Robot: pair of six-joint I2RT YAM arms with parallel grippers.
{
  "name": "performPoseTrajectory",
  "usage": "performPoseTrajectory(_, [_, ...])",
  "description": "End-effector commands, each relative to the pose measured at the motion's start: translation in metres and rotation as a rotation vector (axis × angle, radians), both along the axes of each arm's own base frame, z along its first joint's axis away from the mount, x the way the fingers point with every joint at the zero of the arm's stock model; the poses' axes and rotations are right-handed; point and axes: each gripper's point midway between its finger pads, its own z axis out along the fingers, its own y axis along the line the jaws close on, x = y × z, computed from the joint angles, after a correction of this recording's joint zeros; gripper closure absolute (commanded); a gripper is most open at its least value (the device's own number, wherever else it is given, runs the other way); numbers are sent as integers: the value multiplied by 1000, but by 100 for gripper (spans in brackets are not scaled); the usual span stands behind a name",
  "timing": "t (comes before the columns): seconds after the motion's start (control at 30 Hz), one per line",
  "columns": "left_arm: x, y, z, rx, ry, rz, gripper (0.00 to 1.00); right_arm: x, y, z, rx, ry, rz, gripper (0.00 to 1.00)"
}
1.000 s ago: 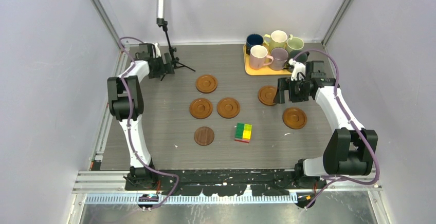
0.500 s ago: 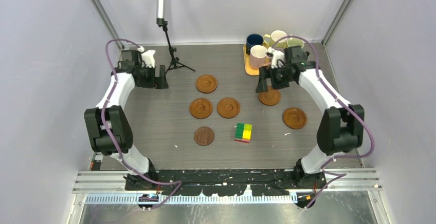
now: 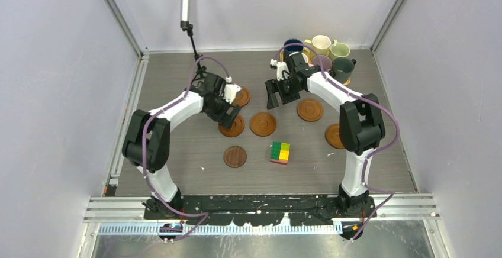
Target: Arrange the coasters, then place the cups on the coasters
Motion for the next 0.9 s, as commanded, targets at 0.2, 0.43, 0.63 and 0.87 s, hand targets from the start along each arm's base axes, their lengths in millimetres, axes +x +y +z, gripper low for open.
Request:
performPoseTrajectory(0.2, [18,-7,-31,144,-21,-1,12,14,19,-14,-5,-22,9,19])
performPoseTrajectory(0.43, [19,11,-38,195,-13,19,15,0,19,-44,-71,-20,57,21])
performPoseTrajectory(0.63, [25,6,-41,110,42,54,18,-7,19,-66,-178,-31,115,24])
performPoseTrajectory(0.87, [37,-6,-48,73,55,75,17,-24,27,-80,-240,-15,178,25])
